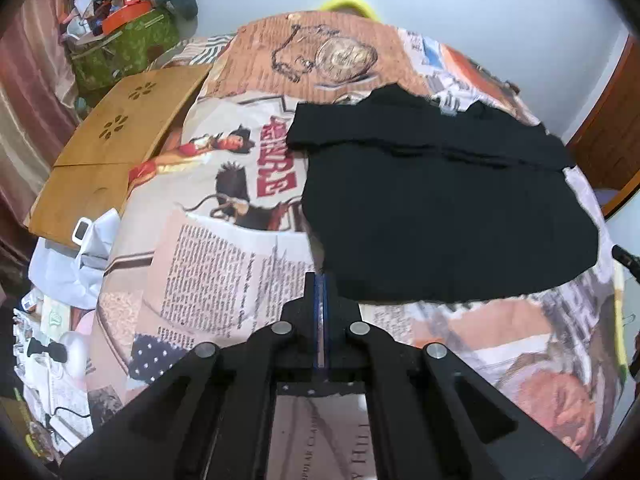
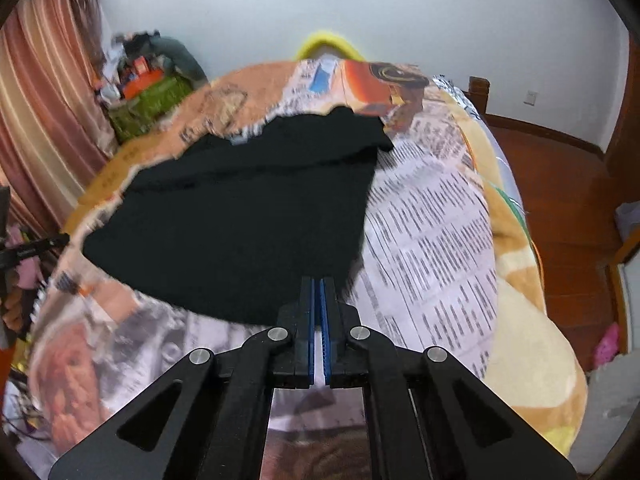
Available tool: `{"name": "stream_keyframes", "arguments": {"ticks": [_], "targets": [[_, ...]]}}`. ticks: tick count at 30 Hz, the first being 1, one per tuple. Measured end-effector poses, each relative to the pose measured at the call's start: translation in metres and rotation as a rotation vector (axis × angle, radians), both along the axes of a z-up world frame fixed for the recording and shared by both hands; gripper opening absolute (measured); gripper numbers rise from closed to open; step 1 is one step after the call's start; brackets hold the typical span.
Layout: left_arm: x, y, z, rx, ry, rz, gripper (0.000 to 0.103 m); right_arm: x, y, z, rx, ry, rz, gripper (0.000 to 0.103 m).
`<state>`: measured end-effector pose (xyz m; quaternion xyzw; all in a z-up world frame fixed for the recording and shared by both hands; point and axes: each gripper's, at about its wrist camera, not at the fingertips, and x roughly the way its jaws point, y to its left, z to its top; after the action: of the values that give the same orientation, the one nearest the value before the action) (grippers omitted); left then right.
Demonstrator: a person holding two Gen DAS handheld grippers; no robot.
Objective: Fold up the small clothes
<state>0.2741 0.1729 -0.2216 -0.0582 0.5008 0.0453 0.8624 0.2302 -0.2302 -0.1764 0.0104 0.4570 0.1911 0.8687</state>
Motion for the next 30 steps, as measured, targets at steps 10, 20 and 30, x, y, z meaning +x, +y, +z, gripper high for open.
{"name": "stream_keyframes", "arguments": {"ticks": [10, 20, 30], "targets": [[0.065, -0.015, 0.007, -0.027, -0.016, -0.040, 0.046, 0.034, 0.025, 0.009, 0.010, -0.033, 0.026, 0.041], [0.158, -0.052, -0.051, 0.007, 0.117, -0.105, 0.087, 0.103, 0.079, -0.033, -0.100, 0.005, 0.109, 0.041], [0.253, -0.051, -0.014, 0.210, 0.024, -0.101, 0.088, 0.186, 0.117, -0.011, -0.220, -0.062, 0.169, 0.041]]}}
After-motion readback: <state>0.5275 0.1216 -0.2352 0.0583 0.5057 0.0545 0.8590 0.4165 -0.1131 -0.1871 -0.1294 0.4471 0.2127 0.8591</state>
